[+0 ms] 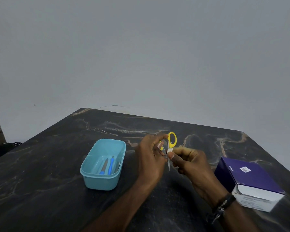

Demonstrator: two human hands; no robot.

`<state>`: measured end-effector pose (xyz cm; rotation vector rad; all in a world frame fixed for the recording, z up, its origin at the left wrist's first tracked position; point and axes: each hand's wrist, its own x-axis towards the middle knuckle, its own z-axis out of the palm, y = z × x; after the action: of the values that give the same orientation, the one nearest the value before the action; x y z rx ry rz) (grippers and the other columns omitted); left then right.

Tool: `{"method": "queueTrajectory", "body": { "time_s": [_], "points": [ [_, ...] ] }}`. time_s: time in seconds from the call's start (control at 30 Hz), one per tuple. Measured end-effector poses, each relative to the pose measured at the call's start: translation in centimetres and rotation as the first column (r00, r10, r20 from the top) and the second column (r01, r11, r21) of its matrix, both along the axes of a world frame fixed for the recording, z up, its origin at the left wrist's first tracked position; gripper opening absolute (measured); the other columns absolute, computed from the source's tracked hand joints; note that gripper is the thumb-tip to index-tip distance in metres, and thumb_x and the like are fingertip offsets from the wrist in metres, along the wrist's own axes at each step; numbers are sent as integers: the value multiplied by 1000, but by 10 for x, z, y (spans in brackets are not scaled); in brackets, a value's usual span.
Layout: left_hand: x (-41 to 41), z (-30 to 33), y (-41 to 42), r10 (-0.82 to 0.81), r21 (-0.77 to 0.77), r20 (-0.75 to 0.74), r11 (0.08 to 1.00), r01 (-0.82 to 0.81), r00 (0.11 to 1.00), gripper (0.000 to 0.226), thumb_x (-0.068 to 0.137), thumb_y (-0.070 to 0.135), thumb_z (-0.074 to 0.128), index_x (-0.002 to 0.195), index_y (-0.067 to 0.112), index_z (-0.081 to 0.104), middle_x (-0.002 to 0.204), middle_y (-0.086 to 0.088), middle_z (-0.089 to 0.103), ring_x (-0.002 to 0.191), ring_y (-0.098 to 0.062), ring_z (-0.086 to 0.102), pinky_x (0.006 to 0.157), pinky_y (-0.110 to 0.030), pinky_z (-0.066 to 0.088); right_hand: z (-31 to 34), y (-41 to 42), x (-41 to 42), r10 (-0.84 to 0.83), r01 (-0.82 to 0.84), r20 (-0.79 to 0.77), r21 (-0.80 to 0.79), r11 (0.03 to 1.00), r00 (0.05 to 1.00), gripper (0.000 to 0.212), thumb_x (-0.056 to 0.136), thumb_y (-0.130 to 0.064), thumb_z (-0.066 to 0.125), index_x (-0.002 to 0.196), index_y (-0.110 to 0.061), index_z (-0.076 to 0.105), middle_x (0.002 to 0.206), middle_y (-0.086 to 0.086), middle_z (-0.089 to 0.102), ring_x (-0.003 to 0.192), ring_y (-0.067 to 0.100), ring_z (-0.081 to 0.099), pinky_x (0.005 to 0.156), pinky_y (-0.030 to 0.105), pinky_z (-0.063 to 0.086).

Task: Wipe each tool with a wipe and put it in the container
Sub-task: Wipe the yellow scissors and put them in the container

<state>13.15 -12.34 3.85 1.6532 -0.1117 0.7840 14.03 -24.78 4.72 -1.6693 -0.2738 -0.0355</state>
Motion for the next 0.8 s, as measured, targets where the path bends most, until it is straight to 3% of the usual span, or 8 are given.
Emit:
{"method": "queueTrajectory", "body": {
  "time_s": [0.13, 0.33, 0.57, 0.8],
  "points": [
    [-1, 0, -1, -15, 71, -35, 997, 17, 999, 38, 75, 17, 55, 108, 24, 73, 95, -4, 61, 86, -21, 64, 68, -44, 59, 1, -2, 0, -20, 19, 65, 13, 1000, 998, 11, 87, -8, 66, 85, -1, 74, 56, -5, 65, 49, -1, 53, 48, 13, 40],
    [2, -2, 0, -15, 99, -60, 995, 20, 998, 48, 80, -7, 61, 113, 27, 71, 96, -4, 59, 85, -22, 64, 69, -42, 59, 1, -1, 2, -59, 56, 65, 45, 997, 996, 10, 86, -9, 67, 87, -2, 74, 61, -4, 68, 52, -1, 57, 51, 14, 43],
    [5, -5, 1, -16, 105, -73, 994, 23, 997, 50, 79, -8, 63, 111, 29, 71, 93, -4, 58, 83, -23, 64, 67, -44, 59, 2, -2, 0, -9, 10, 53, -13, 1000, 999, 12, 86, -8, 67, 83, 1, 73, 59, -4, 67, 49, -3, 55, 49, 11, 41],
    [6, -6, -2, -30, 92, -80, 995, 37, 996, 51, 80, -9, 64, 113, 29, 71, 97, -3, 59, 86, -23, 65, 69, -43, 60, 0, 1, 2, -135, 128, 49, 124, 984, 990, 10, 84, -11, 69, 83, -3, 74, 64, 0, 70, 51, 0, 57, 49, 14, 43]
  ]
}}
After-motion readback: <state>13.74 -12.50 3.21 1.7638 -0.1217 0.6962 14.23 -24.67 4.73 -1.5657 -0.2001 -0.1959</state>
